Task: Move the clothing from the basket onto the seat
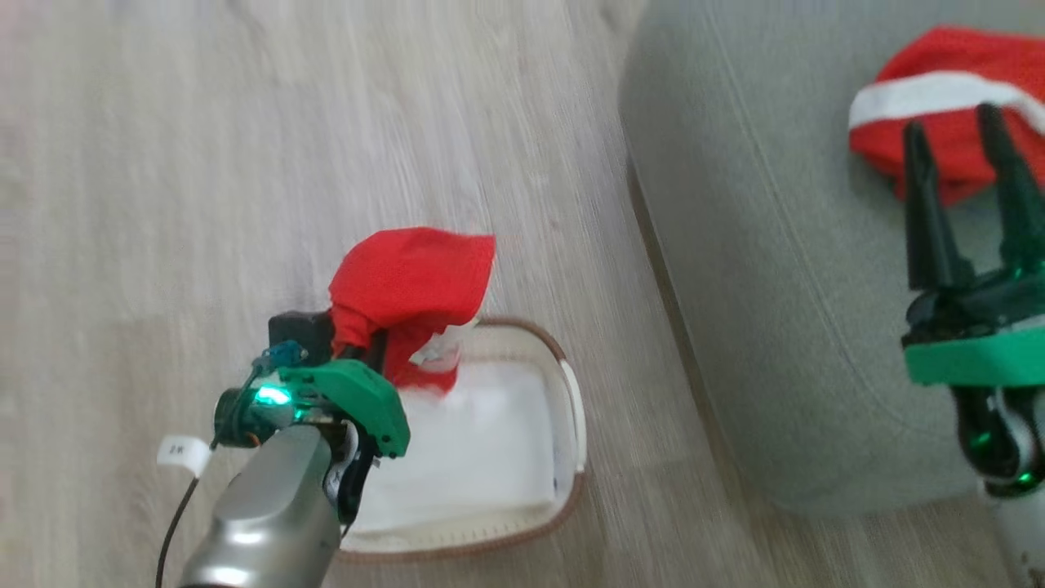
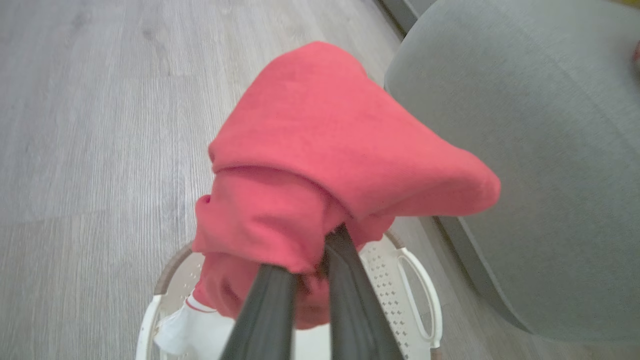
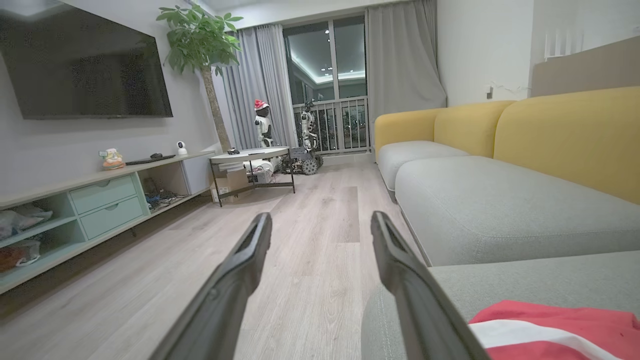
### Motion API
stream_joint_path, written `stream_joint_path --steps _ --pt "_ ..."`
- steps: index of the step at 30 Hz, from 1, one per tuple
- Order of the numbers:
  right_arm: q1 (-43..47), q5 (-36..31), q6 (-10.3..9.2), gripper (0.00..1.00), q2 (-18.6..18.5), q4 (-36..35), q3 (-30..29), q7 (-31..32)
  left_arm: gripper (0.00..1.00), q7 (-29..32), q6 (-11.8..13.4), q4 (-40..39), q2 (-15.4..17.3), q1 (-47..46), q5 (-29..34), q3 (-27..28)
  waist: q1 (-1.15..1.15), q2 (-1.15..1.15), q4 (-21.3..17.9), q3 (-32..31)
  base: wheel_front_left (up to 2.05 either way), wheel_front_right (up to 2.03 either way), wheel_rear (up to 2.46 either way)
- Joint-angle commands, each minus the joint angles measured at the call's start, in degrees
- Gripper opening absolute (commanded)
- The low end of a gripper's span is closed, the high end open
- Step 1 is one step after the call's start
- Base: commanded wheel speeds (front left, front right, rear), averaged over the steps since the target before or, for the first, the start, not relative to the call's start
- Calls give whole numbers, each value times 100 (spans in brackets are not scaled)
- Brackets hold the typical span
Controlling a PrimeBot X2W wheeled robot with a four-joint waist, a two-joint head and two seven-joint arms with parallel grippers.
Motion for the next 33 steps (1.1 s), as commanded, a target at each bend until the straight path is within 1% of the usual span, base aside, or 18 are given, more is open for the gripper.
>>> stream_joint_path --steps 1,6,11,16,22,27,33 --pt "39 -46 -2 100 -25 -138 66 -29 0 -78 -17 -209 159 28 40 192 0 -1 215 -433 0 0 0" --pt "265 -198 -2 100 86 -15 136 -29 0 -79 31 -1287 283 298 292 293 0 -1 304 -809 0 0 0" --pt "429 -299 -2 100 186 88 296 -29 0 -67 61 -2232 419 416 467 226 0 -1 336 -1072 0 0 0" --pt "572 -339 -2 100 247 184 444 -29 0 279 135 -3235 545 339 537 138 0 -1 363 -1226 0 0 0" --pt "682 -323 -2 100 289 254 667 -29 0 776 242 -4400 665 133 635 39 0 -1 385 -1256 0 0 0" --pt "698 -308 -2 100 278 348 917 -29 0 1089 280 -5013 645 39 662 -101 0 -1 332 -1288 0 0 0" --pt "627 -262 -2 100 239 427 1251 -29 0 1204 289 -5155 605 -3 660 -192 0 -1 293 -1279 0 0 0"
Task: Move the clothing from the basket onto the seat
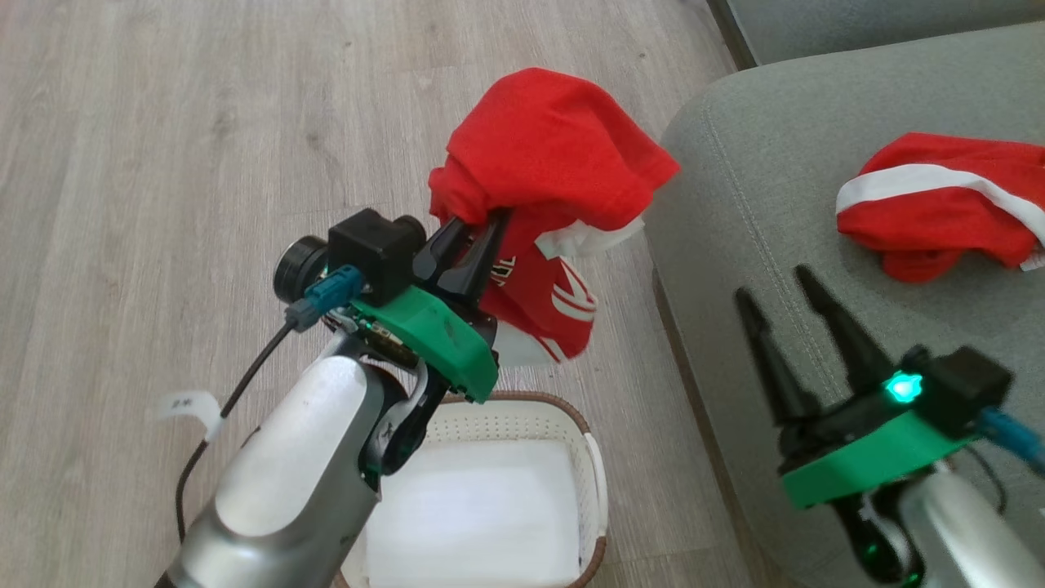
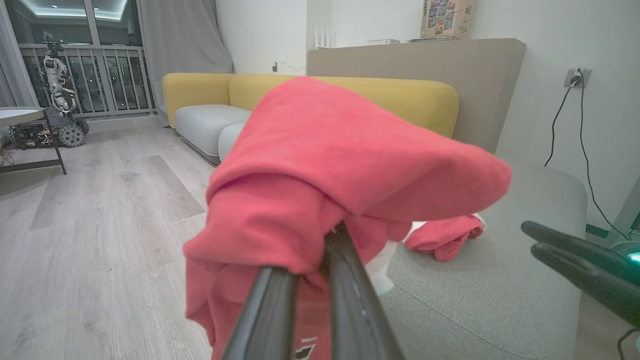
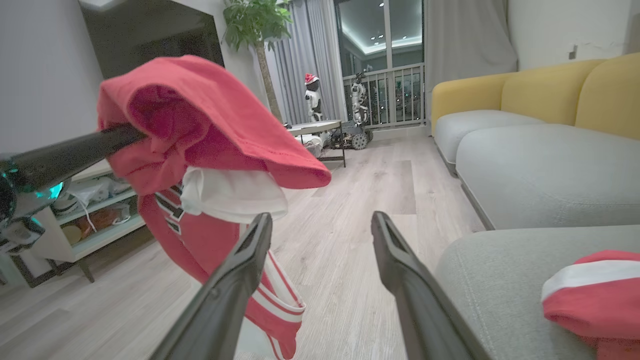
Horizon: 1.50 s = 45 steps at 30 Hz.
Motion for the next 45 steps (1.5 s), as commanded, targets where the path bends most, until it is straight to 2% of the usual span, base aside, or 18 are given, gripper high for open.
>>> stream_joint_path --steps 1,7,14,25,34,41,42,43,44,45 --pt "-183 38 -2 100 -82 -138 158 -29 0 7 22 -250 67 -419 77 208 1 0 -3 0 0 0 0" --pt "-467 65 -2 100 -129 65 612 -29 0 43 -1 -273 17 -467 51 127 1 0 36 8 0 0 0" --pt "-1111 217 -2 100 -175 855 1511 -29 0 65 -103 -235 -122 -573 42 -88 1 0 240 21 0 0 0" --pt "-1919 716 -2 100 270 2367 2454 -29 0 169 -275 -172 -327 -714 -29 -462 1 0 606 -26 0 0 0" --pt "-2252 654 -2 100 729 3140 2400 -29 0 239 -351 -228 -486 -824 -237 -747 1 0 925 -55 0 0 0" --pt "-2302 675 -2 100 886 3270 2244 -29 0 220 -303 -212 -521 -849 -308 -844 1 0 1007 -33 0 0 0" --pt "-2302 663 -2 82 893 3278 2224 -29 0 220 -289 -213 -525 -846 -311 -861 1 0 1009 -30 0 0 0" --pt "-2302 651 -2 39 900 3279 2188 -29 0 221 -274 -219 -528 -843 -315 -877 1 0 1011 -27 0 0 0" --pt "-2299 634 -2 3 909 3274 2152 -29 0 221 -262 -226 -530 -842 -322 -889 1 0 1010 -24 0 0 0" --pt "-2291 617 -2 0 917 3266 2126 -29 0 219 -251 -231 -532 -840 -330 -896 1 0 1005 -22 0 0 0"
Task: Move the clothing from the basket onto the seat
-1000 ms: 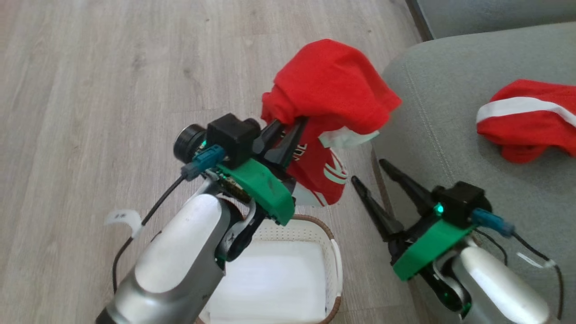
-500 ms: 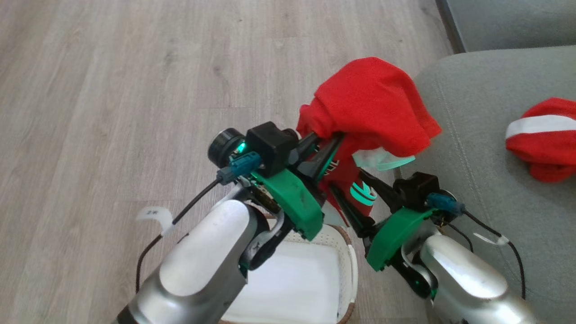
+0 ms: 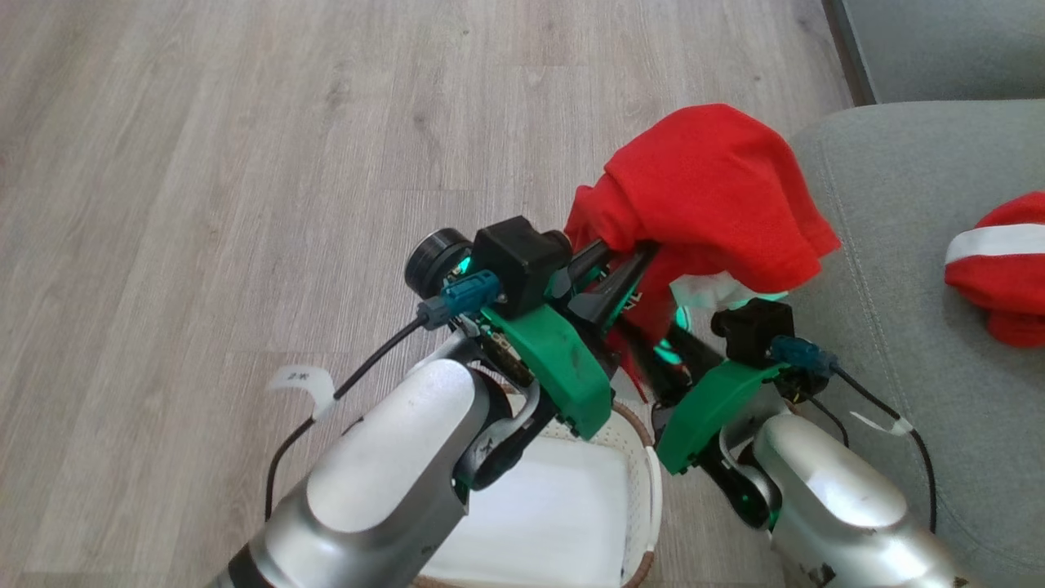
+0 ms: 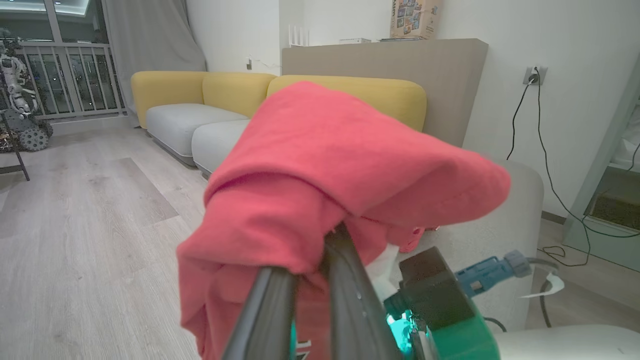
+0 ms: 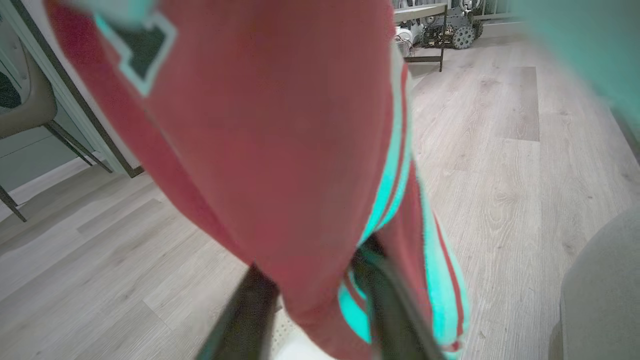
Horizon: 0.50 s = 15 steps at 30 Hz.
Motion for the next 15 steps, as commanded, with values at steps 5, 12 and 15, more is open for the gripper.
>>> stream_joint_path --steps 5,12,15 --pt "-127 -93 -2 0 69 -266 -78 -37 0 -82 101 -170 47 -269 -79 272 0 0 -69 1 0 0 0" --pt "73 -124 -2 0 -80 -515 -372 -37 0 -168 186 -158 145 -147 -146 364 0 0 -186 -8 0 0 0" --pt "181 -149 -2 0 -120 -671 -545 -37 0 -210 238 -170 195 -73 -178 416 0 0 -238 -10 0 0 0"
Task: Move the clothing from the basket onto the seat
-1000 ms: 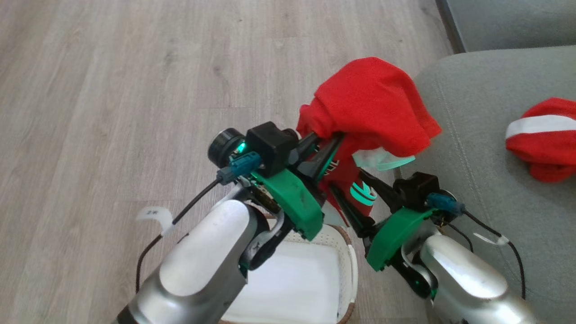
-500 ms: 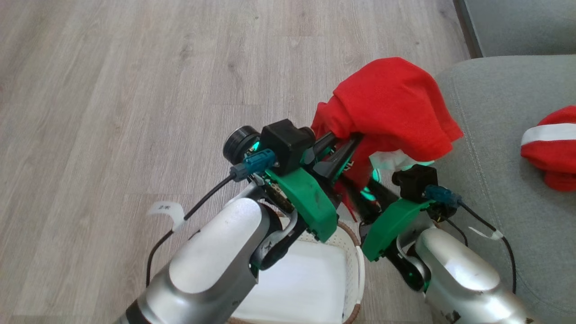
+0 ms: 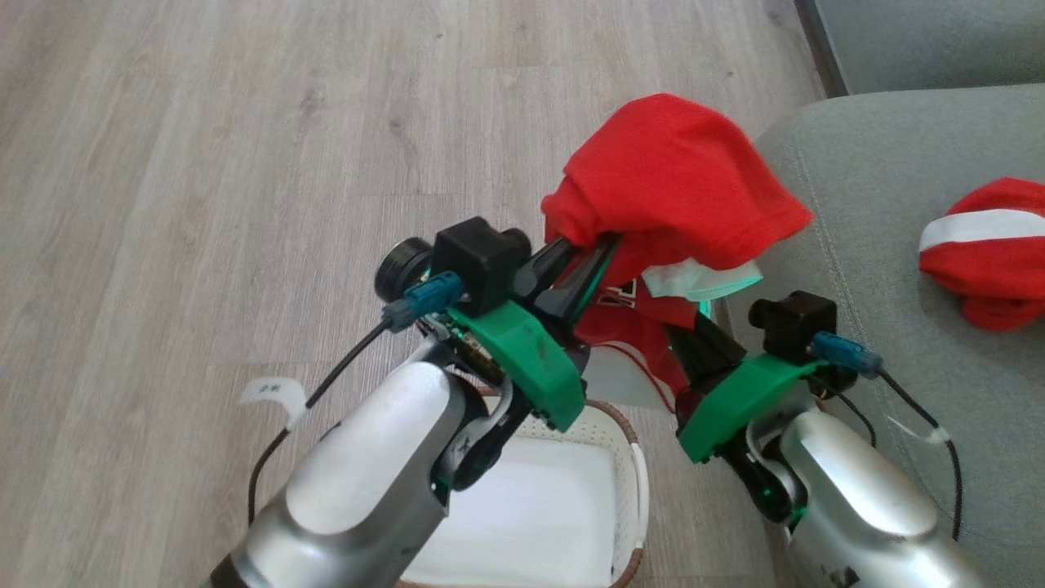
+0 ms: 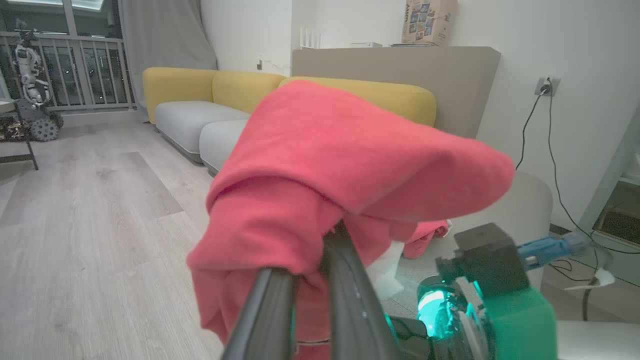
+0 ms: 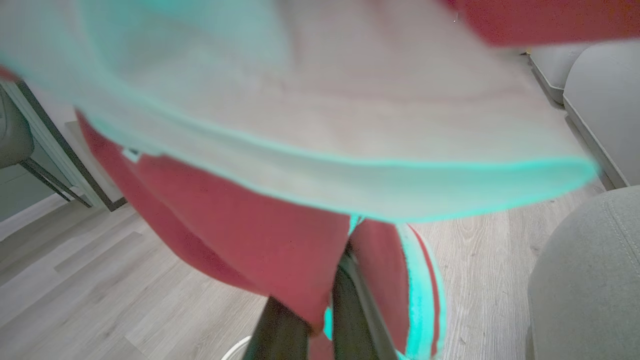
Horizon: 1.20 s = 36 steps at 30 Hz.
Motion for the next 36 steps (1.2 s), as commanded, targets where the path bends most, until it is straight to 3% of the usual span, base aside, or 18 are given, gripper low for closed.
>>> stream_joint_path --steps 1,3,4,5,8,9,10,11,12,25,36 --pt "-13 -49 -2 0 -22 -287 -67 -37 0 -53 52 -215 110 -153 -73 255 0 0 -30 -1 0 0 0" --pt "70 -75 -2 0 -59 -420 -200 -37 0 -54 86 -219 136 -75 -107 269 0 0 -63 3 0 0 0" --pt "108 -90 -2 0 -77 -482 -262 -37 18 -57 97 -221 150 -42 -113 267 0 0 -81 4 0 0 0" --pt "146 -106 -2 0 -95 -547 -325 -37 30 -57 109 -224 164 -6 -118 261 0 0 -107 4 0 0 0" --pt "252 -136 -2 0 -143 -737 -548 -37 35 -70 144 -238 195 96 -138 249 0 0 -189 -1 0 0 0" --pt "284 -136 -2 0 -157 -800 -642 -37 44 -75 152 -242 199 136 -154 245 0 0 -221 -1 0 0 0" --pt "312 -149 -2 0 -180 -861 -737 -37 56 -77 157 -243 200 178 -175 236 0 0 -256 -2 0 0 0" --pt "339 -161 -2 0 -202 -920 -831 -37 97 -79 152 -245 197 217 -197 220 0 0 -290 -1 0 0 0" --pt "358 -187 -2 0 -223 -981 -921 -37 100 -87 144 -248 192 255 -217 203 0 0 -336 1 0 0 0" --pt "600 -364 -2 0 -547 -1626 -1762 -37 100 -232 152 -191 155 407 -256 61 0 0 -1013 34 0 0 0" --pt "939 -202 -2 0 -895 -2435 -2045 -37 100 -460 173 0 231 380 -100 -27 0 0 -1976 118 0 0 0"
